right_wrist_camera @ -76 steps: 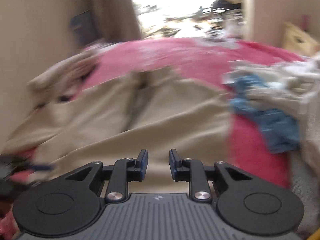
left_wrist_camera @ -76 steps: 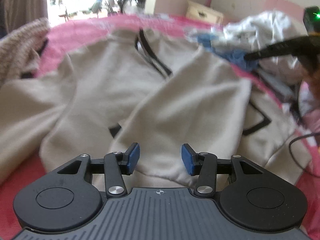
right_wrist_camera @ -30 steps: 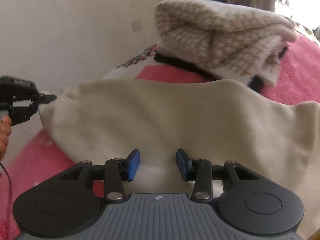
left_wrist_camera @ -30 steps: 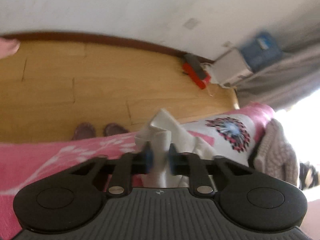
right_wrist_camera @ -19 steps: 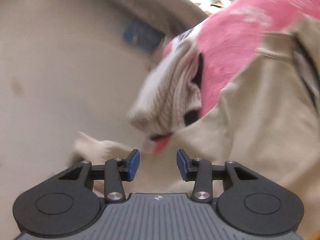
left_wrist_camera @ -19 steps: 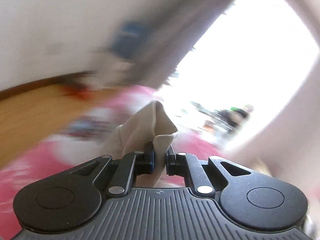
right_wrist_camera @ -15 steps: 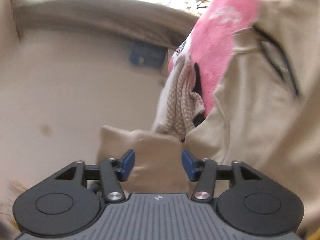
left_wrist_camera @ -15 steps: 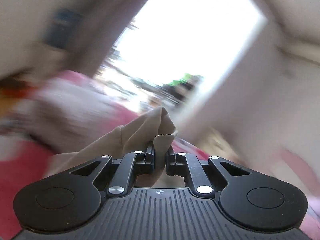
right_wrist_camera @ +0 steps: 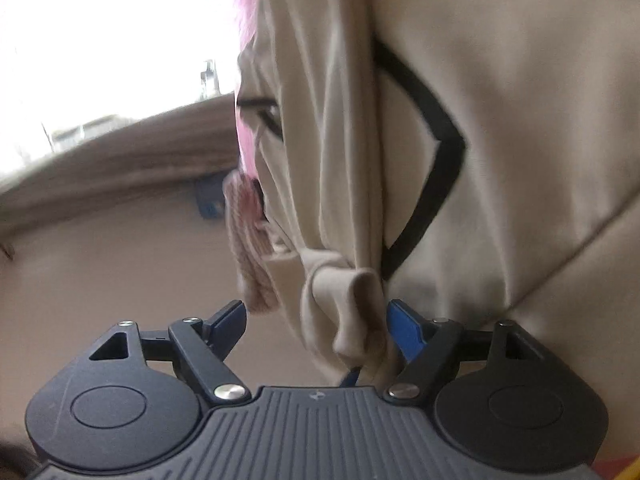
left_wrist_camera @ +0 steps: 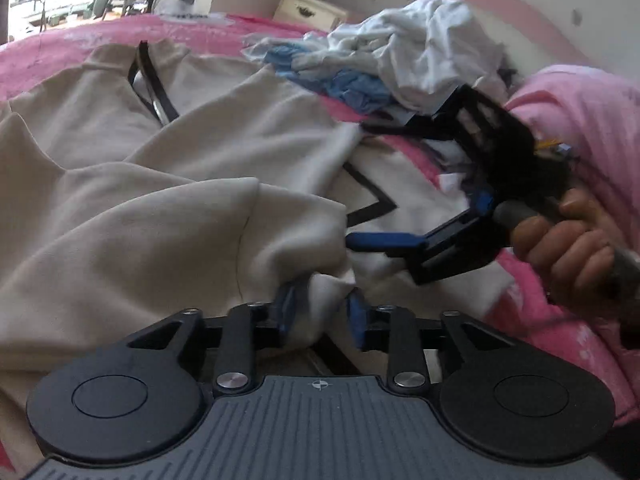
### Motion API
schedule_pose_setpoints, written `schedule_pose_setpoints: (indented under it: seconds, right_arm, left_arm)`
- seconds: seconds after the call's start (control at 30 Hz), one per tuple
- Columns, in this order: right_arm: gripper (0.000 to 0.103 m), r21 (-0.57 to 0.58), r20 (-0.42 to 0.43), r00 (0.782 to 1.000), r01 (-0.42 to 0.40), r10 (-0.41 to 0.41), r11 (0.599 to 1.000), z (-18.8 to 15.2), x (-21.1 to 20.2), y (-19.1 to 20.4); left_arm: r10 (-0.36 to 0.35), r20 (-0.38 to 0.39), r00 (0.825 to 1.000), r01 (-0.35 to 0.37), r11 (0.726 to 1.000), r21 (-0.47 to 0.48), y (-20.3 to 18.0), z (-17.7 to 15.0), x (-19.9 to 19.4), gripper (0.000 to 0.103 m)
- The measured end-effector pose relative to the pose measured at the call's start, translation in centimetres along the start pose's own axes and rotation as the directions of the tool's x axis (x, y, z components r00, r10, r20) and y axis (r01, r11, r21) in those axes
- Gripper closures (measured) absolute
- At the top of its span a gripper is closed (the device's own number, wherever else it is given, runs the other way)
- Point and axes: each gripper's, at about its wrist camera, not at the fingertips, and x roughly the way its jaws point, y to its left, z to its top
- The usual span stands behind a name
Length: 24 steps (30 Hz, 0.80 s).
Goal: Fold clothes
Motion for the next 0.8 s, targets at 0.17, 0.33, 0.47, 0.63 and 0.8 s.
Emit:
schedule_pose_setpoints:
  seconds: [0.17,0.33,0.47,0.63,0.8]
  right_arm:
    - [0.028,-0.234,-0.004,0.982,0.182,-0.188,0.955,-0.3,2.6,3.4]
    - [0.034,-0.383,0.113,0.948,0.318,-0.298,0.867,-1.5,4.0,6.1]
    - [0.034,-0.399,0.104,0.937,0.346,-0.333,0.849,-1.5,5.6,6.0]
    - [0.078,-0.459,0.132,0.914,0.398,-0.382,0.794,-2.8,5.0,5.8]
    - [0.095,-0.484,0.173,0.927,0.374,-0.333,0.791,-3.7,2.0,7.5]
  left_arm:
    - [-0.008,0.019,1.000,0.008,1.000,0.009,0.5,0.8,-1.1,0.064]
    - [0.026,0.011,1.000,-0.026,0.997,0.074,0.5,0.3,-0.9,0.063]
    - [0.042,0.030,0.999,-0.045,0.993,0.108,0.4,-0.1,-1.0,0.064]
    - [0.054,0.062,0.997,-0.066,0.974,0.217,-0.2,-0.2,0.0,0.063]
    - [0.018,0.072,0.997,-0.031,0.983,0.183,-0.2,0.1,-1.0,0.063]
